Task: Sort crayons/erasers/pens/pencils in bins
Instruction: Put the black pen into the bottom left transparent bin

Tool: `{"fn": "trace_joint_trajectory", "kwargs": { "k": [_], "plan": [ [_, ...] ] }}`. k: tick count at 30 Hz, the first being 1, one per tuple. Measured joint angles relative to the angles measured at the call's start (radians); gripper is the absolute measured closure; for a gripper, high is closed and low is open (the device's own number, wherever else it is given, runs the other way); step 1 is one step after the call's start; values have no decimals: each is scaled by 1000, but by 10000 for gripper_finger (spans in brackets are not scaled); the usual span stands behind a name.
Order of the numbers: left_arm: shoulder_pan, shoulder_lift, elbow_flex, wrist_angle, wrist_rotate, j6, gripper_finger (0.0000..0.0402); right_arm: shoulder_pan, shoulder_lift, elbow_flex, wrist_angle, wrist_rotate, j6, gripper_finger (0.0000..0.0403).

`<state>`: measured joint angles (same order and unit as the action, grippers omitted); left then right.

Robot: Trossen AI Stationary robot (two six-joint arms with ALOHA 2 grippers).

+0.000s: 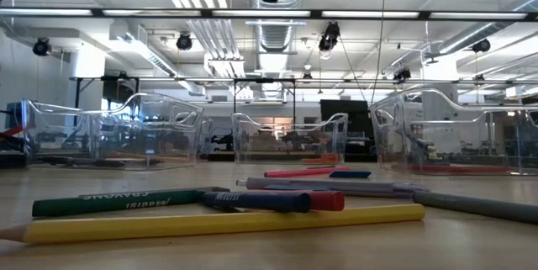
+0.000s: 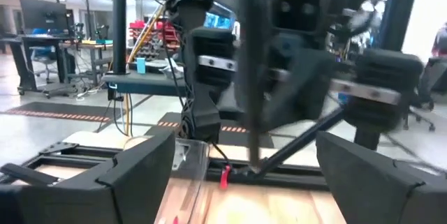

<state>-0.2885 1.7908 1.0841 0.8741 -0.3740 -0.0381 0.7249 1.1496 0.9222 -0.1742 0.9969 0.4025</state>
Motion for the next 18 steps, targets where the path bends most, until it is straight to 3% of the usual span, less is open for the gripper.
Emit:
{"fn": "trace_joint_trajectory", "kwargs": {
  "k": [12, 18],
  "plan": [
    [7, 50, 24, 91, 2, -12, 80, -23, 96, -1, 90, -37, -50, 374],
    [7, 50, 24, 87, 2, -10, 153, -27, 96, 0, 91, -37, -55, 374]
  ]
}}
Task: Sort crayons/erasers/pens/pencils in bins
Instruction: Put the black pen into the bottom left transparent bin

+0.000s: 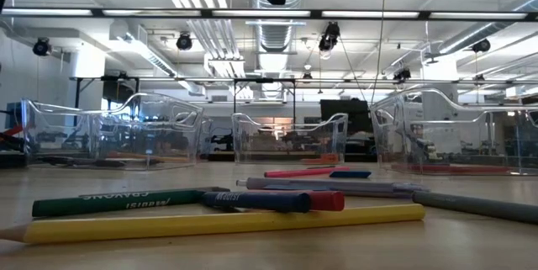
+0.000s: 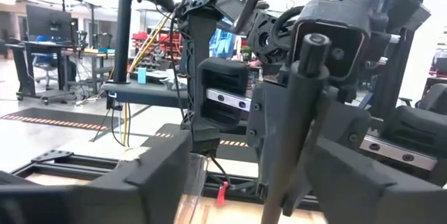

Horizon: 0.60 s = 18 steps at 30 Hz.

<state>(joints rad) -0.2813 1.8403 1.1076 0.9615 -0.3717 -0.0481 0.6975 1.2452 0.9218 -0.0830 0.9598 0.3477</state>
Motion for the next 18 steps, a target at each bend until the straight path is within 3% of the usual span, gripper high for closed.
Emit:
{"fn": "trace_joint_trajectory", "kwargs": {
  "k": [10, 18],
  "plan": [
    [-1, -1, 2, -1, 24, 2, 378, -14, 13, 0, 3, 5, -8, 366],
    [0, -42, -1, -84, 19, 63, 377, -17, 11, 0, -17, -42, -57, 264]
  ]
}}
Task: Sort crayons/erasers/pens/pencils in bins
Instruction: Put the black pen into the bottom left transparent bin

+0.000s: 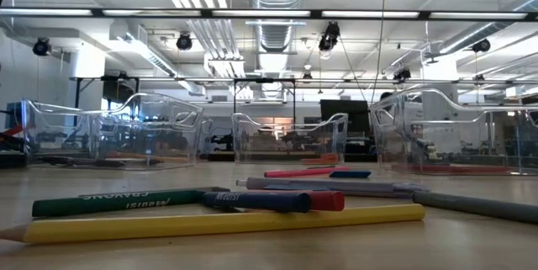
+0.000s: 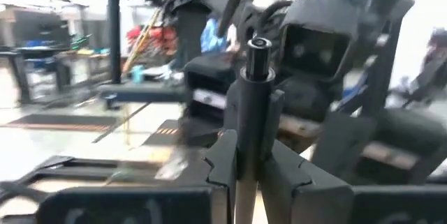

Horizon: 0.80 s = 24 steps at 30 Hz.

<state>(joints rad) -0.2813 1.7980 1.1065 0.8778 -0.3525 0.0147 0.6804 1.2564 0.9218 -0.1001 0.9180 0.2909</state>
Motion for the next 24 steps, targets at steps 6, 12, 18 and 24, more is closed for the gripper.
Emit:
{"fn": "trace_joint_trajectory", "kwargs": {
  "k": [6, 12, 18, 24],
  "plan": [
    [-10, -181, 2, -427, -198, 47, 382, 4, -5, 0, -9, -28, -3, 189],
    [-57, -395, 3, -1046, -542, 9, 379, 11, -5, 0, -27, -38, 0, 160],
    [-56, -583, -12, -1642, -544, -232, 378, 15, -5, 0, -39, -39, 0, 162],
    [-24, -638, -71, -1911, -483, -340, 378, 13, -4, 0, -44, -36, 0, 161]
  ]
}}
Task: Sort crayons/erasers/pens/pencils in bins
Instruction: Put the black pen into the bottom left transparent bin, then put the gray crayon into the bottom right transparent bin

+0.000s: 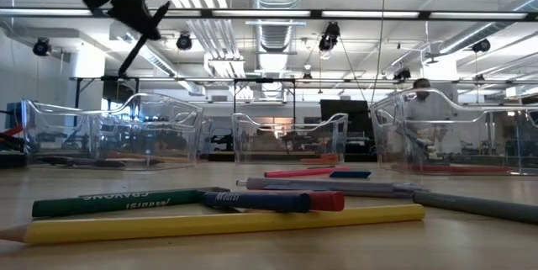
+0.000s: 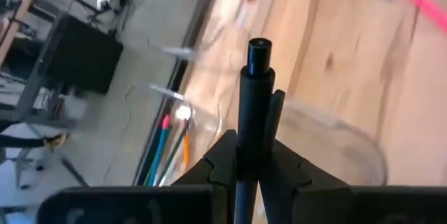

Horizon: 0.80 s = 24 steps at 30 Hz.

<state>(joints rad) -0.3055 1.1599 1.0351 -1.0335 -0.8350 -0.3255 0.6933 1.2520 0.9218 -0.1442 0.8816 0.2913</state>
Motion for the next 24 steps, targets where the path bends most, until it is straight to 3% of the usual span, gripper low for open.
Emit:
{"fn": "trace_joint_trajectory", "kwargs": {
  "k": [8, 14, 16, 20, 24],
  "plan": [
    [80, 36, -90, -15, 19, 41, 367, 0, 0, -1, 0, 1, 4, 163],
    [146, 79, -114, -33, 45, 44, 297, 2, 1, -2, -1, -5, 16, 158],
    [152, 85, -115, -32, 51, 44, 268, 2, 1, -2, -2, -47, 45, 159],
    [151, 82, -110, -33, 49, -16, 220, 5, 6, -1, -2, -227, 110, 158],
    [124, 44, -86, 27, 41, -151, 201, 28, 46, 0, -8, -332, 190, 165]
  ]
}}
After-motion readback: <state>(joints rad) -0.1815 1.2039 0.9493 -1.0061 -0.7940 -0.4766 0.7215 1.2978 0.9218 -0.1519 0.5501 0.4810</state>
